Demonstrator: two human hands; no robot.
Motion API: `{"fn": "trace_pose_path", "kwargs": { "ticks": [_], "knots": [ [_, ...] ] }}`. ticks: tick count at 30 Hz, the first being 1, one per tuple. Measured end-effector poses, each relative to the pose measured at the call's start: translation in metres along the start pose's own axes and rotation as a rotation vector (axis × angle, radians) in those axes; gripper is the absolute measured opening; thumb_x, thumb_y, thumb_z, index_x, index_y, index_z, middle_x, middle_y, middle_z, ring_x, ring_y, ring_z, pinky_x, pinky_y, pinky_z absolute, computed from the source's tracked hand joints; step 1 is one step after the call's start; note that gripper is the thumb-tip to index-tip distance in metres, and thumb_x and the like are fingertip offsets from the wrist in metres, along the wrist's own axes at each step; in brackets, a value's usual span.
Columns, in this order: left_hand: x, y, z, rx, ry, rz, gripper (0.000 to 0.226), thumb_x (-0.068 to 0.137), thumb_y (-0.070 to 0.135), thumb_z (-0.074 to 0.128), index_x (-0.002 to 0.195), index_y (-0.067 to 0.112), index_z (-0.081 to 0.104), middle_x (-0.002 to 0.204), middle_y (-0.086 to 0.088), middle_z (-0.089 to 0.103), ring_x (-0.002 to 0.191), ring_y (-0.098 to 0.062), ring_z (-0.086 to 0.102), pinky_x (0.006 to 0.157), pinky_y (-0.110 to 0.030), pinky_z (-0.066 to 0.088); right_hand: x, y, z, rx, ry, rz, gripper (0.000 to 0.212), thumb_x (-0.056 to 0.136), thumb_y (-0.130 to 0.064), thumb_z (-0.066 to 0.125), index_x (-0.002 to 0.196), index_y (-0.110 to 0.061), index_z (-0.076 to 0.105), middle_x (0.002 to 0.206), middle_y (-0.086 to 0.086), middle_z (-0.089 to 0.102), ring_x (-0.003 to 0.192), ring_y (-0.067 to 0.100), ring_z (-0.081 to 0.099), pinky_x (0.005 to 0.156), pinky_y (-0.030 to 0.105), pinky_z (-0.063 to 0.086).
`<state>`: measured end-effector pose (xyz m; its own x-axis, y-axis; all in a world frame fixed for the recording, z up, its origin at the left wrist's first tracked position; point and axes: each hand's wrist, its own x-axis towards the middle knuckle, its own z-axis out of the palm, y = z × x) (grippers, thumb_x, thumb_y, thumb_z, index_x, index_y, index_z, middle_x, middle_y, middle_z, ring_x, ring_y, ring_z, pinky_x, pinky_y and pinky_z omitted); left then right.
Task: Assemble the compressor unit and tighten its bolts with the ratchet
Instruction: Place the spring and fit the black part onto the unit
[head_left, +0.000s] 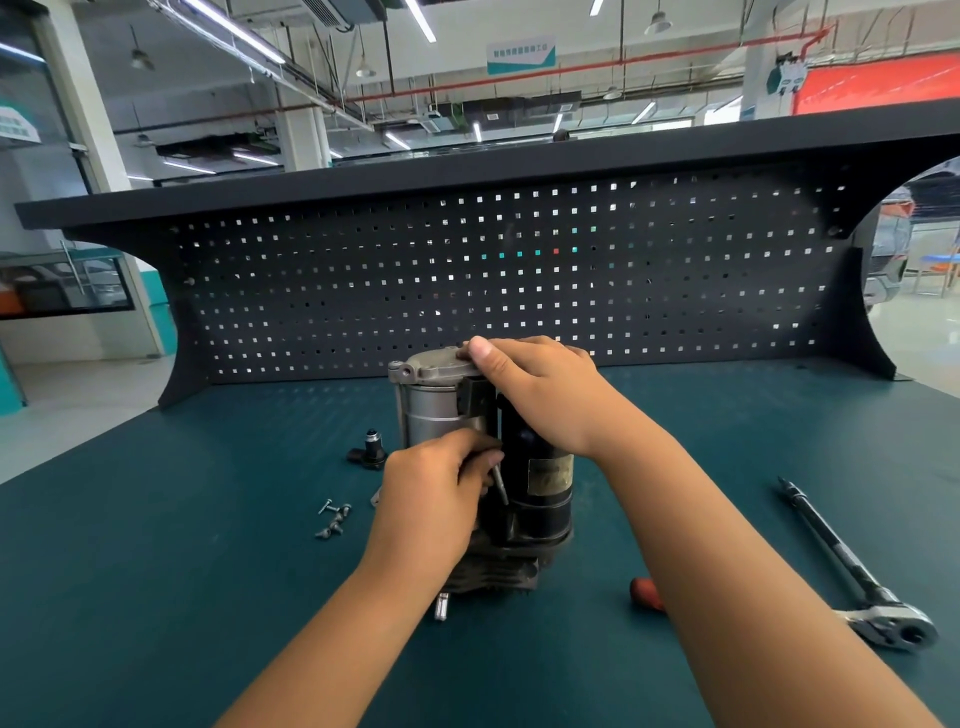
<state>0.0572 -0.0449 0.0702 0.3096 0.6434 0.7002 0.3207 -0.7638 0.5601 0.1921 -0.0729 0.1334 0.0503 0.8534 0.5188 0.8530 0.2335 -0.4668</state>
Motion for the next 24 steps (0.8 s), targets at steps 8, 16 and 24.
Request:
{"fn": "trace_pose_path", "kwargs": {
  "ticks": [8, 16, 24],
  "knots": [
    [0.0025, 0.0008, -0.0043, 0.111, -0.026, 0.147, 0.009, 0.082, 0.007, 0.069, 0.088, 0.012, 0.074, 0.074, 0.001, 0.072, 0.066, -0.014, 0.068, 0.064, -0.034, 0.056, -0.0005, -0.0008, -0.0005, -0.018, -0.005, -0.007, 0.037, 0.095, -0.056, 0.017, 0.085, -0.043, 0.05, 0.075, -0.014, 0.053, 0.098, 0.014, 0.044, 0.107, 0.044, 0.02],
    [0.0055, 0.0007, 0.0012, 0.127, -0.137, 0.043, 0.011, 0.085, 0.012, 0.067, 0.095, 0.014, 0.069, 0.077, -0.005, 0.071, 0.067, -0.02, 0.067, 0.067, -0.037, 0.054, -0.0011, -0.0026, -0.0008, -0.01, -0.001, -0.007, 0.045, 0.096, -0.055, 0.019, 0.107, -0.04, 0.06, 0.079, -0.017, 0.052, 0.108, 0.016, 0.046, 0.108, 0.045, 0.019],
    [0.004, -0.0007, -0.0022, 0.27, -0.277, 0.071, 0.013, 0.085, 0.023, 0.068, 0.095, 0.02, 0.074, 0.086, 0.002, 0.071, 0.079, -0.013, 0.064, 0.074, -0.021, 0.048, -0.0019, -0.0023, -0.0002, 0.021, 0.017, -0.005, 0.044, 0.096, -0.055, 0.022, 0.105, -0.039, 0.061, 0.068, -0.019, 0.049, 0.099, 0.013, 0.044, 0.108, 0.046, 0.019]
  ]
}}
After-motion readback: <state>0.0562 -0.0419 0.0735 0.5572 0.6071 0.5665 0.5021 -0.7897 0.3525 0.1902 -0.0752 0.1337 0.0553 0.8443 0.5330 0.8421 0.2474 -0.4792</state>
